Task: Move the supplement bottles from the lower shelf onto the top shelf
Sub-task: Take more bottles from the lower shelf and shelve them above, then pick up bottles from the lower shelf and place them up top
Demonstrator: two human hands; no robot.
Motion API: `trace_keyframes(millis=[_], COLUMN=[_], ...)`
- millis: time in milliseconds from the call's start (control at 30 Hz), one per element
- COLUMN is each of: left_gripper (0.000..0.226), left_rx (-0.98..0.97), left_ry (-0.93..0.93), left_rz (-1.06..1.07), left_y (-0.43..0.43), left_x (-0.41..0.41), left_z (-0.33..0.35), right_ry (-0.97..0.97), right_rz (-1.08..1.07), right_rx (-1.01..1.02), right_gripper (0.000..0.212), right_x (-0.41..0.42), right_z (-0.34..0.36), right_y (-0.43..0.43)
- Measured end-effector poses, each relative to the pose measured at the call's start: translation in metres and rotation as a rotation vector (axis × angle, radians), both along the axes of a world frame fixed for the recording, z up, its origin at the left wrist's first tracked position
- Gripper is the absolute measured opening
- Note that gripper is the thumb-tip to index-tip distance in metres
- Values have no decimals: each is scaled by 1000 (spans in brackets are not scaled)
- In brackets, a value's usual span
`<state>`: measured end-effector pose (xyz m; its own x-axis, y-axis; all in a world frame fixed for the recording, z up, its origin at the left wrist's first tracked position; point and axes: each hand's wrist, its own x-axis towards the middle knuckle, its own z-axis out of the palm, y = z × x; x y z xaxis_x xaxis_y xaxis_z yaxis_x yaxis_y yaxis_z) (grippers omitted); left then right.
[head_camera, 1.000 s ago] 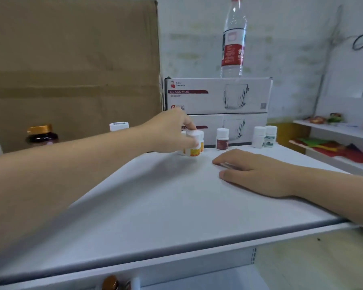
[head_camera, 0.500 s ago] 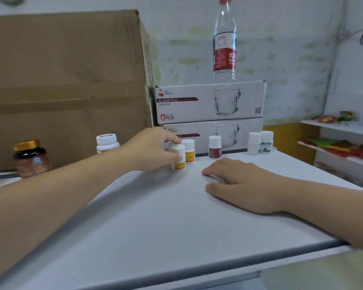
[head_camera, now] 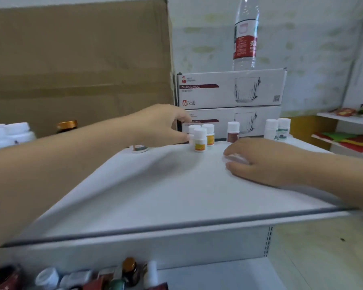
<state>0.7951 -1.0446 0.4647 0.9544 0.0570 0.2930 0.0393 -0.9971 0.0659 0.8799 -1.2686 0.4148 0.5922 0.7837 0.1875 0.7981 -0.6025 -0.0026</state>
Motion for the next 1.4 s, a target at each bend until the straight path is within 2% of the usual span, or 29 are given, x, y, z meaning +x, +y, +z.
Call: trace_keyframes(millis=[100,200,367,433,533,700,833,933,1133,1267,1400], left_gripper=[38,25,24,21,19,29,28,25,26,33,41], left_rx=[36,56,69,60,91,69,-20,-176,-465,-566,-728], left_ry=[19,38,-50,-117,-157,-35,47,26,10,91,140], left_rz=[37,58,56,17,-26,-2,176,284,497,582,687], left_y=[10,22,48,59,73,103,127,143,167,183,200], left_x=[-54,-121,-241,-284,-344,-407,-419,-415,-381,-338,-295], left_z=[6,6,-11,-24,-50,-116,-190,-246,-346,-404,-455], right_ry=[-113,-155,-152,-169,-156,-110,64,218,411,560,647], right_rz=[-26,10,80,80,73,38,-14,-85,-152,-158,-144], right_rx=[-46,1,89,107,158,33,52,139,204,248,310], right_gripper=[39,34,34,38,34,41,30,26,38,46,44], right_x=[-27,-73,-174,-210,-259,-312,-319,-318,-305,-279,-249], right_z=[14,24,20,13,-7,-73,-143,-206,-310,-358,-398], right_y=[2,8,22,25,32,51,73,100,166,216,266])
